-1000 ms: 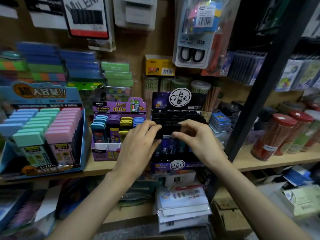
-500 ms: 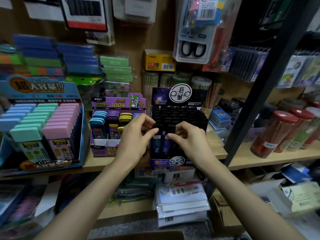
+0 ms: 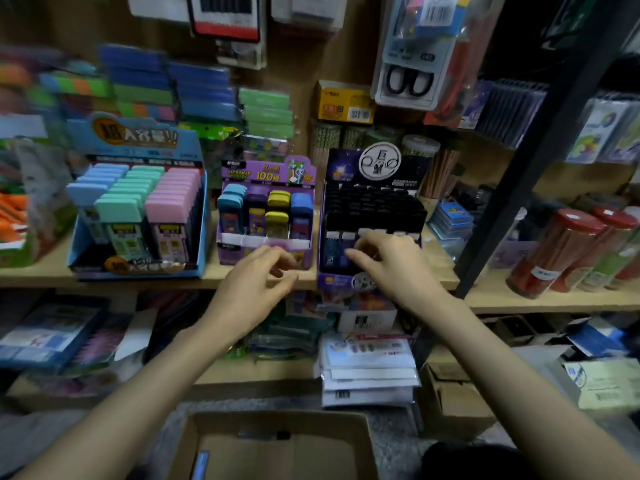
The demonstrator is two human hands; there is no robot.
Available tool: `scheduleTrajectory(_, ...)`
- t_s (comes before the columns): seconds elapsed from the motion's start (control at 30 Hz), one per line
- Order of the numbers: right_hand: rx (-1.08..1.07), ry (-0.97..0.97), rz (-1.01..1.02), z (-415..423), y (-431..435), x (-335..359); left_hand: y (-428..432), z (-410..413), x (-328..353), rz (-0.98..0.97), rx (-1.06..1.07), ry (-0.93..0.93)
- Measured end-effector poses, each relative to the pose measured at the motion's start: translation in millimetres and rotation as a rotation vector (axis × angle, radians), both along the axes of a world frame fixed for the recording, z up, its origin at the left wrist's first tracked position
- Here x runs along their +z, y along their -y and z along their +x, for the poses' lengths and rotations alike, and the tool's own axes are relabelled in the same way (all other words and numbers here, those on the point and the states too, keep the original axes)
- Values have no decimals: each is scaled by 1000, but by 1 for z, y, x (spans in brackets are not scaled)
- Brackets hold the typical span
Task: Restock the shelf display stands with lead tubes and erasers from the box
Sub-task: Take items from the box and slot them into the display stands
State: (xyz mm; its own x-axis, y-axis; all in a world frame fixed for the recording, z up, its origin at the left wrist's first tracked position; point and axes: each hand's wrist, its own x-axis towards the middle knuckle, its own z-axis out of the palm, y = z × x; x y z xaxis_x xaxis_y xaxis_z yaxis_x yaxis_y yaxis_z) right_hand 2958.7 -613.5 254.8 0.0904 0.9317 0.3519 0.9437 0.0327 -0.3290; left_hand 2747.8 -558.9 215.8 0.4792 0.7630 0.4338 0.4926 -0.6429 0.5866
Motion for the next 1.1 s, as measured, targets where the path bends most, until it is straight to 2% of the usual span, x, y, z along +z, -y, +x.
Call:
scheduleTrajectory(0.13,208,66,-185,-22,31,-38,22,-47,-65,-243,-2,-289)
scheduleTrajectory(0.3,310,120,-570,-39,65,-139,68,-90,-165,-584,30,-447)
scheduleTrajectory(0.37,294,100,-744,-45,80,-187,92,-103,-200,-750,59,-425)
scheduleTrajectory(0.47,195,-93,-918,-57,104,-254,125,-115,-251,-935,114,-358)
scheduleTrajectory(0.63,-91,-497,-1010,-79,143,-344,156,-123,-315,-1160,245,-291)
scheduleTrajectory(0.77,-328,-785,-997,-107,169,-388,163,-123,-355,-1224,369,-255)
scheduleTrajectory(0.83,-398,-856,-973,-121,173,-401,166,-122,-368,-1204,389,-306)
scheduleTrajectory(0.9,-427,-841,-950,-133,173,-412,169,-122,-380,-1151,395,-365)
scheduleTrajectory(1.1,-519,-590,-984,-149,165,-429,166,-121,-403,-935,367,-544)
